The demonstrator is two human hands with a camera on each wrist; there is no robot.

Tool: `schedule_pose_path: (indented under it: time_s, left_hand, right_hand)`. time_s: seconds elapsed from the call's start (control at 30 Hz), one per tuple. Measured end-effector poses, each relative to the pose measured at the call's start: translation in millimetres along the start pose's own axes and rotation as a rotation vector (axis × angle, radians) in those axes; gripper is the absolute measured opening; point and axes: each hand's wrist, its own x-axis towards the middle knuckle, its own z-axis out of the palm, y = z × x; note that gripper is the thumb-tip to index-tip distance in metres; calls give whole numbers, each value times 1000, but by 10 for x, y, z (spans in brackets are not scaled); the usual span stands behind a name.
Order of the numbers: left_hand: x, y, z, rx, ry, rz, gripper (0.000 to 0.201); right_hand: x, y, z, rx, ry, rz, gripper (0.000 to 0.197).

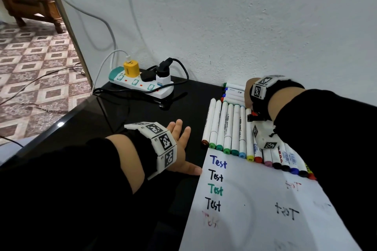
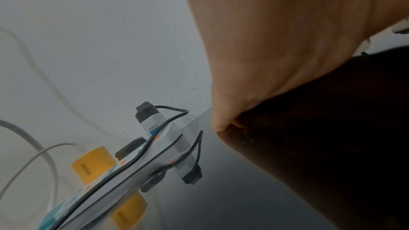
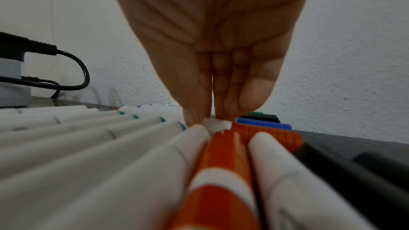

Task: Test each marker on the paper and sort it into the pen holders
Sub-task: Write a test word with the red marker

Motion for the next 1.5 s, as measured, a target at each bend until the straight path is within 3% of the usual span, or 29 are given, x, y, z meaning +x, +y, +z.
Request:
schedule_pose_path:
  time_s: [0.53, 0.87, 1.0, 1.07, 1.23, 1.3, 1.37, 1.43, 1.5]
  left_hand:
    - [15, 1, 10, -7, 4, -1, 112]
    - [42, -9, 33, 14, 36, 2, 111]
    - [32, -13, 30, 18, 33, -5, 113]
    - [3, -22, 12, 20, 44, 2, 113]
    - [-132, 12, -81, 20, 50, -5, 111]
    - [-211, 60, -123, 4, 70, -28, 110]
    - [-345, 120, -202, -30, 107, -54, 108]
    - [-514, 179, -301, -83, 159, -46, 104]
    - [-703, 233, -391, -145, 225, 3, 99]
  right_hand:
    - [113, 31, 97, -5, 25, -9, 37]
    - [97, 2, 44, 60, 27, 0, 29]
    - [-23, 84, -22, 125, 51, 20, 17]
    - [-22, 148, -56, 172, 89, 33, 23]
    - [-270, 248, -208, 493, 16, 76, 37]
    - [-379, 276, -242, 535, 23, 74, 72]
    - [-457, 337, -166, 556, 22, 101, 87]
    - [-641, 383, -174, 615, -28, 101, 74]
    - [-1027, 370, -275, 744, -33, 113, 45]
